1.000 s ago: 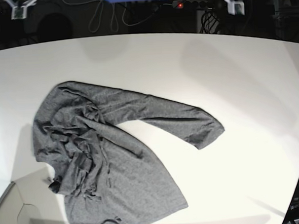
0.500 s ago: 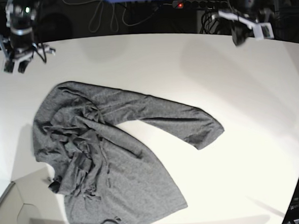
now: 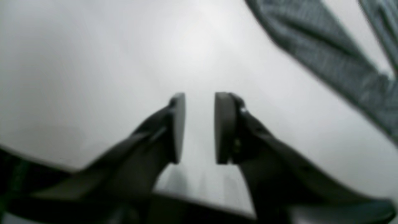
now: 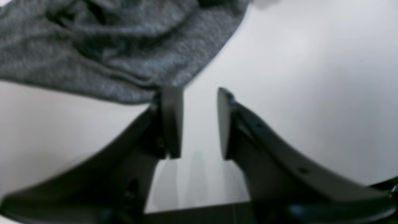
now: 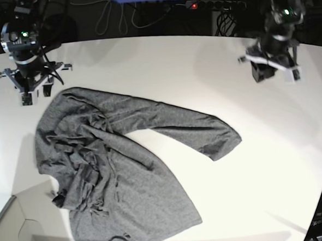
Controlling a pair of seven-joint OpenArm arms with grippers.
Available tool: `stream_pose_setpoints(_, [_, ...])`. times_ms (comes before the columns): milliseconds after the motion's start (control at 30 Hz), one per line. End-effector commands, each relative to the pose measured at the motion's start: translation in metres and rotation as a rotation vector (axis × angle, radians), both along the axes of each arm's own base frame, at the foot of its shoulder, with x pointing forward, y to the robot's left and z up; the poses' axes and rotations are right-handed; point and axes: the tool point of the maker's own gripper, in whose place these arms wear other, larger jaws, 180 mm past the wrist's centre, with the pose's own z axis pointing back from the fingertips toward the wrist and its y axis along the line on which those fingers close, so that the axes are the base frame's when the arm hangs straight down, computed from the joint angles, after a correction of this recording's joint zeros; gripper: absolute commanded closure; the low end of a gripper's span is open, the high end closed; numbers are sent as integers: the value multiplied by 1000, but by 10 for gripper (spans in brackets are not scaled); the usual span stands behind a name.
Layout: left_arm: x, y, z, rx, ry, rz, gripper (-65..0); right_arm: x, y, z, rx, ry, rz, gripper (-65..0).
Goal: Layout the t-shirt on the table in an organized manner, then fold the t-shirt properly
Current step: 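Lower the left gripper onto the end of the outstretched sleeve and grasp it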
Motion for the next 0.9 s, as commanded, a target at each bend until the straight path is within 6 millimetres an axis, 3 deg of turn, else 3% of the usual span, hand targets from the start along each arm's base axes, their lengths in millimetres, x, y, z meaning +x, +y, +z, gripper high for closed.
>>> stream_pose_setpoints(0, [13,7,16,15,-59,14,-213,6,1,10,-10,-38,25,-240])
stream_pose_setpoints(200, [69,17,57,10,-190,43,-233,15,-4,15,-28,-41,30,-307])
stream_pose_setpoints(333, [108,21,64,-30,-238,66,-234,17,-4,16,-28,-44,29,-306])
stream_pose_setpoints(500, [143,29,17,-122,-136,111,-234,17,-4,16,-28,-44,29,-306])
stream_pose_setpoints(633, [158,19,-22,-211,-40,128,-234,17,-4,16,-28,-44,29,-306])
stream_pose_setpoints(867, [175,-17,-33,-269,-18,87,-235,16,-4,15,-27,-41,28,-306])
